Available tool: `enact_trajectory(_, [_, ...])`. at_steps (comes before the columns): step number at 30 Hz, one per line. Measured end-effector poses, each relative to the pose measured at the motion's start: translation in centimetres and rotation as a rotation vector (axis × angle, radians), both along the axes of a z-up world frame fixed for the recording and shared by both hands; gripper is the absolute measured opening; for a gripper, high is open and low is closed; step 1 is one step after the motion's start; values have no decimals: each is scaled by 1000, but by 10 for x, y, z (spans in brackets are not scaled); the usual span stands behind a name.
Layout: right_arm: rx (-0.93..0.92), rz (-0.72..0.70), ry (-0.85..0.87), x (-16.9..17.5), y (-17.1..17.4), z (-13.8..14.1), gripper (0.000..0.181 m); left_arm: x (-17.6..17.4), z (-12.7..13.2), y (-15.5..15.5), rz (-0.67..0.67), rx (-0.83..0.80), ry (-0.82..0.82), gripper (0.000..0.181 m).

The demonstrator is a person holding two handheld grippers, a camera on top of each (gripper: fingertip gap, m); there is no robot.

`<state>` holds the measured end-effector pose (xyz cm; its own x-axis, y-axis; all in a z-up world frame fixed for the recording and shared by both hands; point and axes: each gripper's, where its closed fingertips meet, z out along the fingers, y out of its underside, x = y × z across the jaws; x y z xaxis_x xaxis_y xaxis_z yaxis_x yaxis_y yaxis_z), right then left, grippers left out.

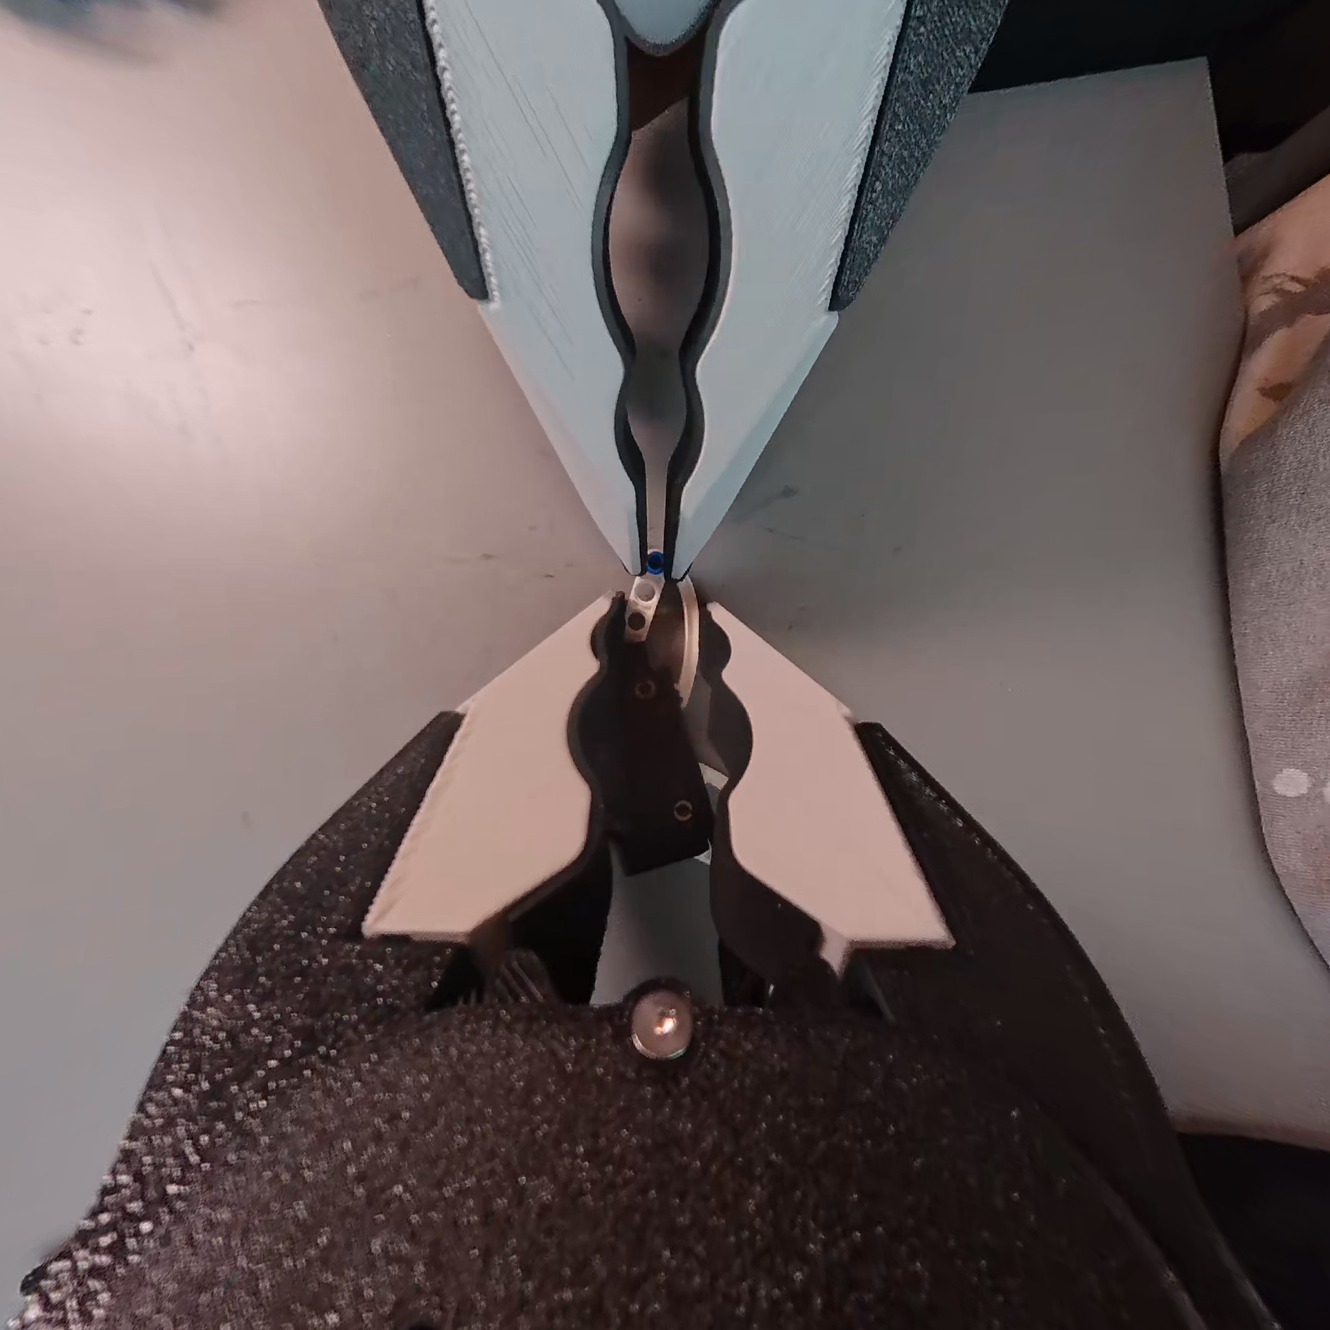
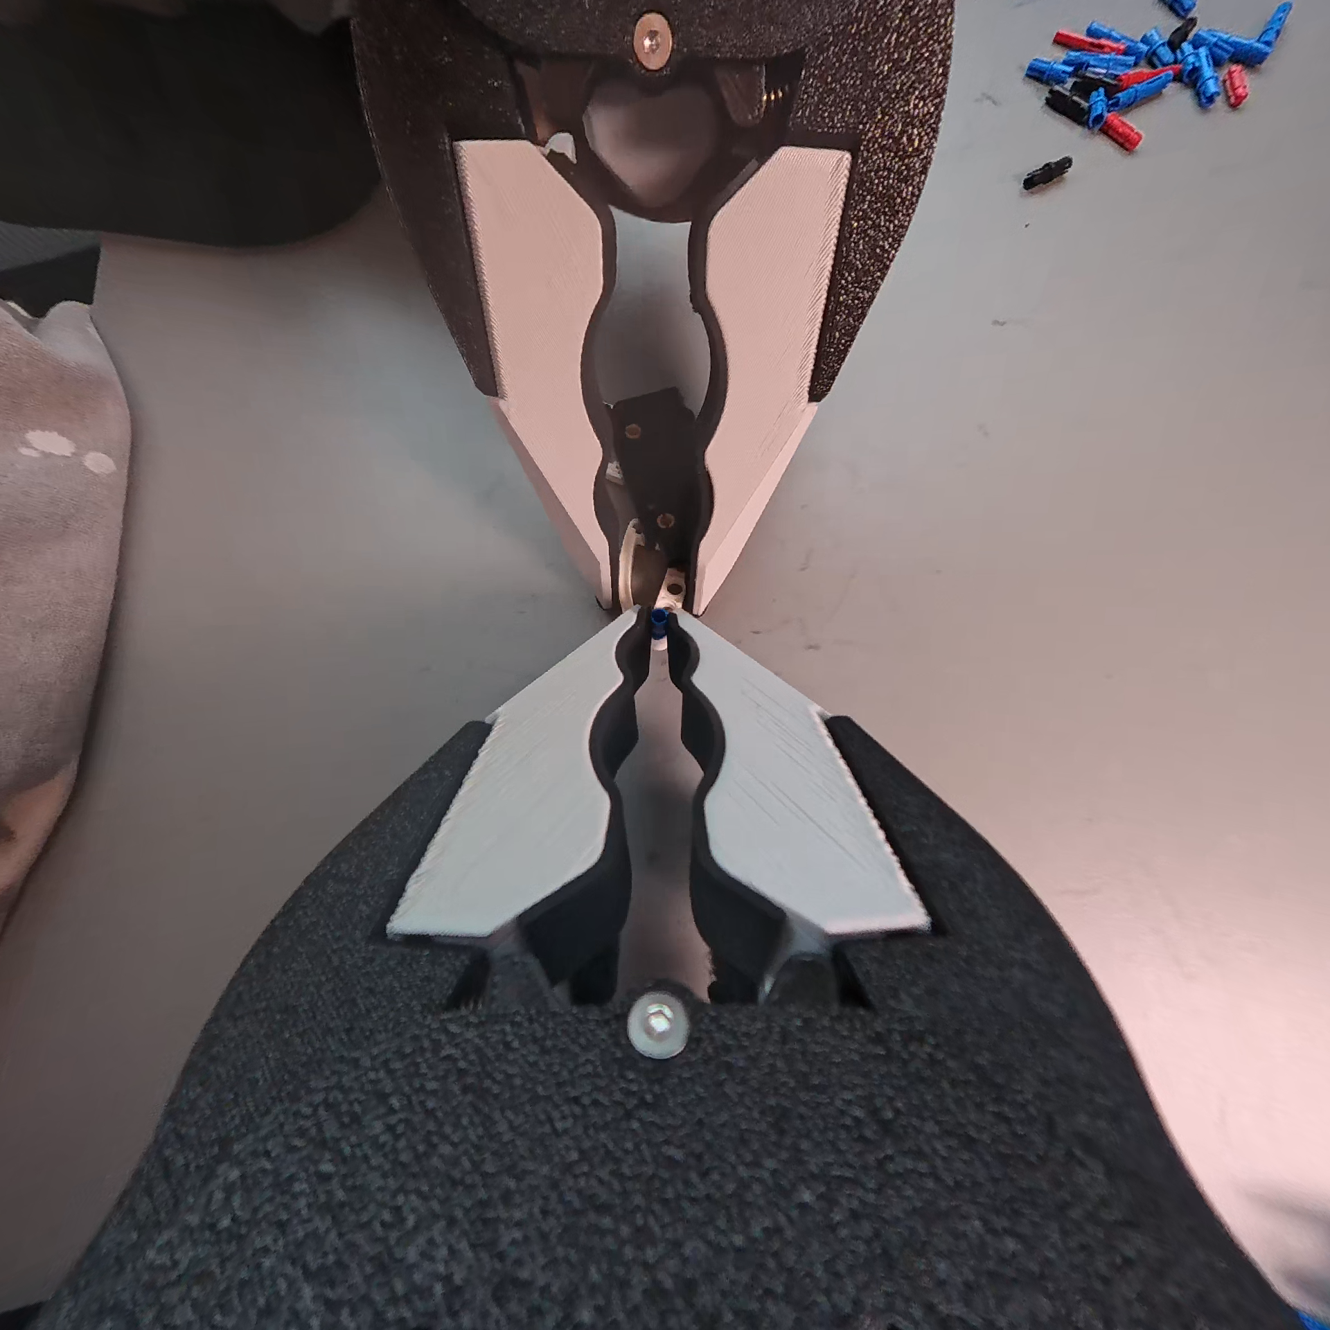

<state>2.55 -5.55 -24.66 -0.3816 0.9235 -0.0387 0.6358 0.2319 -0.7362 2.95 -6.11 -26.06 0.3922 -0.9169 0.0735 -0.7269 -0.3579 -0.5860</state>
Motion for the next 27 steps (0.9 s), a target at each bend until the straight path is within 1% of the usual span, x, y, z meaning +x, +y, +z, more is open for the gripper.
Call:
enact_trajectory(1, [-6,-1,7,0,0,1,2,0,0,0,1,-3,1,18])
enact_trajectory(2, [-16,-2,20,-1,0,3,2,0,0,0,3,-6,1,18])
enact_trajectory(3, [-89,-9,107,-6,-3,21,2,0,0,0,4,-6,0,18])
enact_trajectory(4, [-178,-16,177,-10,-4,46,2,0,0,0,5,-4,-1,18])
enact_trajectory(5, [-87,-26,172,-8,5,51,2,0,0,0,4,-2,-4,18])
enact_trajectory(6, [8,-27,156,-4,13,49,2,0,0,0,6,-5,-13,18])
enact_trajectory(10, [-127,-64,160,3,14,42,3,1,0,0,11,2,-40,19])
enact_trajectory(12, [-158,-87,187,1,18,47,3,2,1,0,18,1,-59,20])
enact_trajectory(13, [-183,-88,210,0,19,51,3,3,3,0,23,-15,-85,26])
enact_trajectory(14, [-231,-88,239,-1,19,56,3,6,8,0,33,-24,-128,30])
enact_trajectory(16, [-337,-96,304,-4,19,69,3,10,27,6,68,2,-245,31])
enact_trajectory(19, [-461,-110,374,-7,19,84,3,9,64,19,150,61,-441,24])
enact_trajectory(21, [-530,-126,414,-10,20,92,3,5,84,24,196,102,-531,20])
enact_trajectory(24, [-593,-133,438,-11,21,98,3,0,100,26,225,166,-567,14])
enact_trajectory(27, [-599,-134,451,-11,21,100,3,-2,102,27,247,192,-544,7])
